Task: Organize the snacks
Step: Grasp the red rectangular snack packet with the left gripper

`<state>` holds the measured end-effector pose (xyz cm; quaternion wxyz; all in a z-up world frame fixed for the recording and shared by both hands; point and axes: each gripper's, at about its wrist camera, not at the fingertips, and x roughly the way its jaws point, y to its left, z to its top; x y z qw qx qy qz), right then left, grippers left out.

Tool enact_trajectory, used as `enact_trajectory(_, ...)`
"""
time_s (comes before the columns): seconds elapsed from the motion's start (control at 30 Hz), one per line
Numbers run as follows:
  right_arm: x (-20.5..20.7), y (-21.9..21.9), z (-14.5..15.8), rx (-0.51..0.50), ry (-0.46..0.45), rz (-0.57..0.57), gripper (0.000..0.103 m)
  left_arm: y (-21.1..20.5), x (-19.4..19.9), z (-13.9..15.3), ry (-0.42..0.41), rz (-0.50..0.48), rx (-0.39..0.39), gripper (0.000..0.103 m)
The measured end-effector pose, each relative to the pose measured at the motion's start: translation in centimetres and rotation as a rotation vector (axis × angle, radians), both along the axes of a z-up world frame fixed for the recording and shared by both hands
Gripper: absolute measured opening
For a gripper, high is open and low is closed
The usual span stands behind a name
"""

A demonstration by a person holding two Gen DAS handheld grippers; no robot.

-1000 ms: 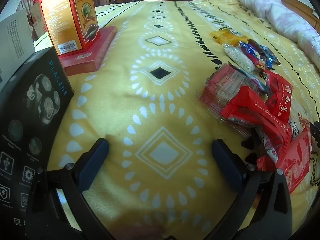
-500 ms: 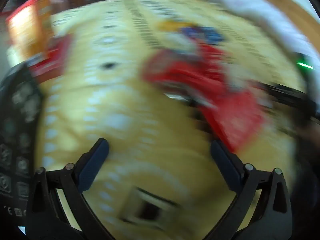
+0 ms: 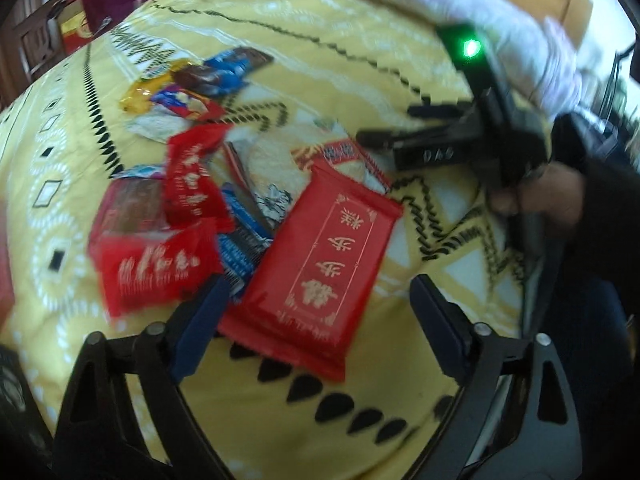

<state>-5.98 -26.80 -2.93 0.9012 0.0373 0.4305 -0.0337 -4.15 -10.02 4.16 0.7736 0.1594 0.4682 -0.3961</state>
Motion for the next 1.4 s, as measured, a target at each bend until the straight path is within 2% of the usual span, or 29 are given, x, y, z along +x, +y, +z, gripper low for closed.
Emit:
enact_trajectory(0.07,0.0,0.0,0.0,0.000,0.000,0.000,0.103,-0.7,-0.7,-0.4,-0.033,-0.016,0.038,0.089)
enact_trajectory(0.1,0.0,0.0,0.0,0.000,0.000,0.000,0.103,-0.8,-1.2,-0.5,-0.057,-0.008,0.054,0.082)
enact_trajectory(0.13,0.0,0.0,0.0,0.000,0.000,0.000,0.103,-0.5,-1.4,-0.5,-0.057,0.012,0.045,0.068)
enact_trajectory(0.17,0.0,-0.1,0.0,0.000,0.000,0.000,0.103,-0.1,-1.5,-0.4,-0.035,0.026,0.026,0.060)
enact_trajectory(0.2,0.0,-0.1,0.0,0.001,0.000,0.000,0.103,0.4,-1.6,-0.3,-0.003,0.044,-0.003,0.059)
enact_trajectory(0.43,0.0,-0.1,0.0,0.001,0.001,0.001,0.103,6.1,-4.9,0.5,-0.019,0.270,-0.012,0.058)
enact_trajectory(0.5,0.0,-0.1,0.0,0.001,0.000,0.001,0.103,7.2,-5.3,0.4,-0.023,0.313,-0.009,0.060)
enact_trajectory(0.6,0.0,-0.1,0.0,0.001,0.001,0.001,0.103,7.7,-5.5,0.4,-0.024,0.319,-0.013,0.062)
enact_trajectory(0.67,0.0,-0.1,0.0,0.002,0.001,0.001,0.103,7.8,-5.6,0.8,-0.036,0.310,-0.033,0.069)
enact_trajectory(0.73,0.1,-0.1,0.1,-0.001,0.003,0.000,0.103,7.4,-5.0,1.2,-0.065,0.309,-0.057,0.080)
enact_trajectory(0.83,0.1,0.0,0.1,-0.003,0.004,0.000,0.103,7.1,-4.3,1.2,-0.072,0.307,-0.063,0.088)
enact_trajectory(0.9,0.0,0.0,0.1,-0.004,0.004,0.000,0.103,6.9,-4.1,0.8,-0.065,0.298,-0.064,0.090)
enact_trajectory(0.97,0.1,0.1,0.1,-0.008,0.008,0.000,0.103,6.3,-4.0,0.1,-0.071,0.287,-0.034,0.090)
enact_trajectory(1.0,0.1,0.1,0.2,-0.010,0.009,-0.001,0.103,5.9,-3.9,-0.4,-0.068,0.277,-0.018,0.087)
enact_trajectory(1.07,0.2,-0.1,0.2,-0.002,0.012,-0.001,0.103,5.7,-3.8,-1.4,-0.047,0.274,0.001,0.074)
enact_trajectory(1.13,0.3,-0.1,0.4,0.008,0.022,0.005,0.103,5.8,-4.0,-1.4,-0.035,0.285,-0.014,0.057)
enact_trajectory(1.2,0.3,-0.3,0.5,0.018,0.035,0.019,0.103,5.8,-4.4,-1.1,-0.040,0.298,-0.015,0.055)
enact_trajectory(1.3,0.4,0.3,0.9,-0.012,0.101,0.103,0.103,6.4,-4.9,-0.9,-0.037,0.327,-0.031,0.054)
enact_trajectory(1.4,0.7,1.0,2.0,0.054,0.176,0.157,0.103,7.4,-5.3,-0.5,-0.039,0.360,-0.045,0.054)
